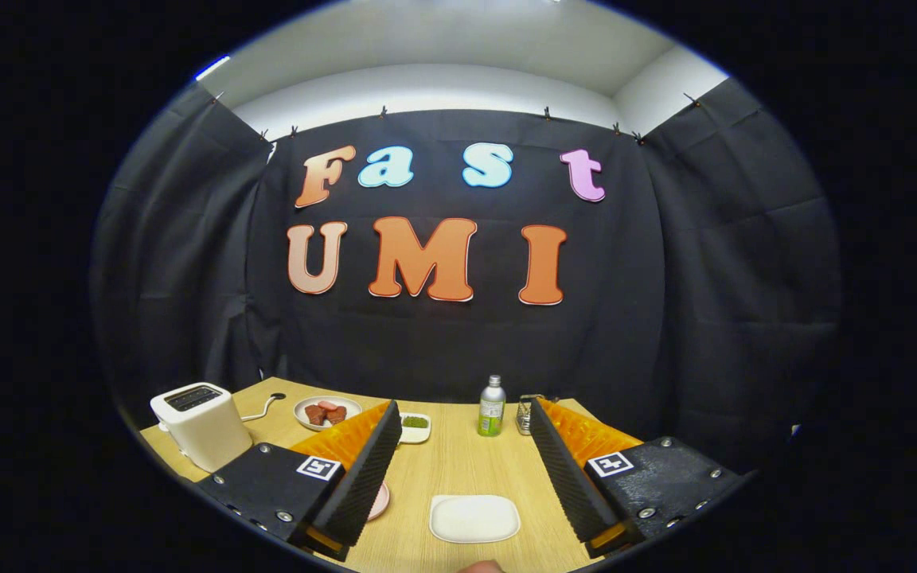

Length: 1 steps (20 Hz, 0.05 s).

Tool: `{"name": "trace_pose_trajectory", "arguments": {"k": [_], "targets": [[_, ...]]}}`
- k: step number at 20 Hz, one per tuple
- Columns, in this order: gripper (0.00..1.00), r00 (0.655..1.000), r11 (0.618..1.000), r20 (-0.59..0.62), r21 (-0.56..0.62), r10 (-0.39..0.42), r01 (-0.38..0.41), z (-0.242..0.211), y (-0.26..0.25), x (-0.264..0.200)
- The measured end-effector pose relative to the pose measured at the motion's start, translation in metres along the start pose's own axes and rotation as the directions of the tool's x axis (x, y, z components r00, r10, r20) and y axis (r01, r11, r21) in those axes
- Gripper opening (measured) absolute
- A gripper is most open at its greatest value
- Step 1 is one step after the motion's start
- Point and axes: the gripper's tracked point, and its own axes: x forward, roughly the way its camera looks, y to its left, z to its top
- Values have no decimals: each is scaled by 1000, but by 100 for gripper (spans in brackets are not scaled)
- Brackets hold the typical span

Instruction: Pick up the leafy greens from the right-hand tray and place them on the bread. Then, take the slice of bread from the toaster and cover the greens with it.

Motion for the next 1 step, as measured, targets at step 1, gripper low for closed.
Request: {"name": "trace_pose_trajectory", "arguments": {"k": [1], "targets": [[97, 1000, 1000, 5, -7, 0, 0, 1, 0, -4]]}}
